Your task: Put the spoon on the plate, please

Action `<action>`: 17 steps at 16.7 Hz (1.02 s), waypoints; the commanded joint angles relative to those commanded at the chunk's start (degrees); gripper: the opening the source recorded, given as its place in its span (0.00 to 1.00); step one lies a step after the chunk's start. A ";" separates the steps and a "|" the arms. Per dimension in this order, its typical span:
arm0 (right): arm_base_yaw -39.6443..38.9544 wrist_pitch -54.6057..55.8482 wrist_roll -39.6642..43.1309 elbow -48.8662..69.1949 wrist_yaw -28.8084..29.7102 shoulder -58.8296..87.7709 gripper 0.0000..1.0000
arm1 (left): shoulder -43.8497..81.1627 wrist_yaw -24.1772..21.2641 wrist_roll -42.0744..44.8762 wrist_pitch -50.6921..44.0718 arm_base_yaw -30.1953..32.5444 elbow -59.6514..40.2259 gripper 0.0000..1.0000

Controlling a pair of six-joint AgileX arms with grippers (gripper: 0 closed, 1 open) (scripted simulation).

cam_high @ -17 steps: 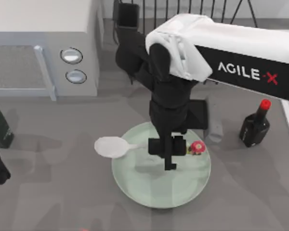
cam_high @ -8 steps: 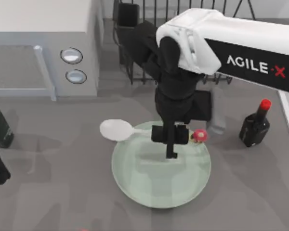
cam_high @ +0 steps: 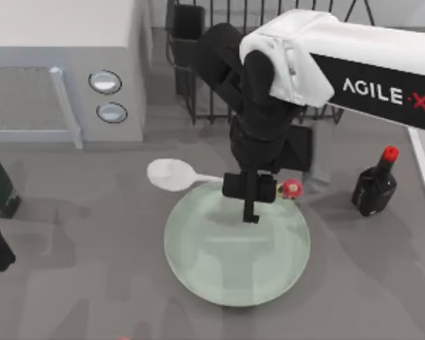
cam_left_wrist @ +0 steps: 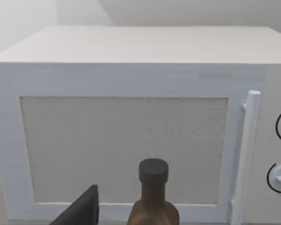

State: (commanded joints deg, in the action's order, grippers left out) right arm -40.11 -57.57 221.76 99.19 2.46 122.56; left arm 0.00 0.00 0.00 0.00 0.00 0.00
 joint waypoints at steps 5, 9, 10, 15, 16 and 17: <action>-1.58 0.49 0.61 -1.06 -1.31 0.37 0.00 | 0.00 0.00 0.00 0.00 0.00 0.00 1.00; -3.29 0.03 1.25 -2.10 -2.53 1.99 0.00 | 0.00 0.00 0.00 0.00 0.00 0.00 1.00; -3.63 -0.13 1.33 -2.56 -2.75 2.51 0.00 | 0.00 0.00 0.00 0.00 0.00 0.00 1.00; -4.14 -0.48 1.39 -4.07 -2.98 4.13 0.00 | 0.00 0.00 0.00 0.00 0.00 0.00 1.00; -4.14 -0.48 1.39 -4.07 -2.98 4.13 0.00 | 0.00 0.00 0.00 0.00 0.00 0.00 1.00; -4.14 -0.48 1.39 -4.07 -2.98 4.13 0.00 | 0.00 0.00 0.00 0.00 0.00 0.00 1.00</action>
State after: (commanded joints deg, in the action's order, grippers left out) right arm -44.24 -58.05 223.16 95.12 -0.52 126.69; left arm 0.00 0.00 0.00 0.00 0.00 0.00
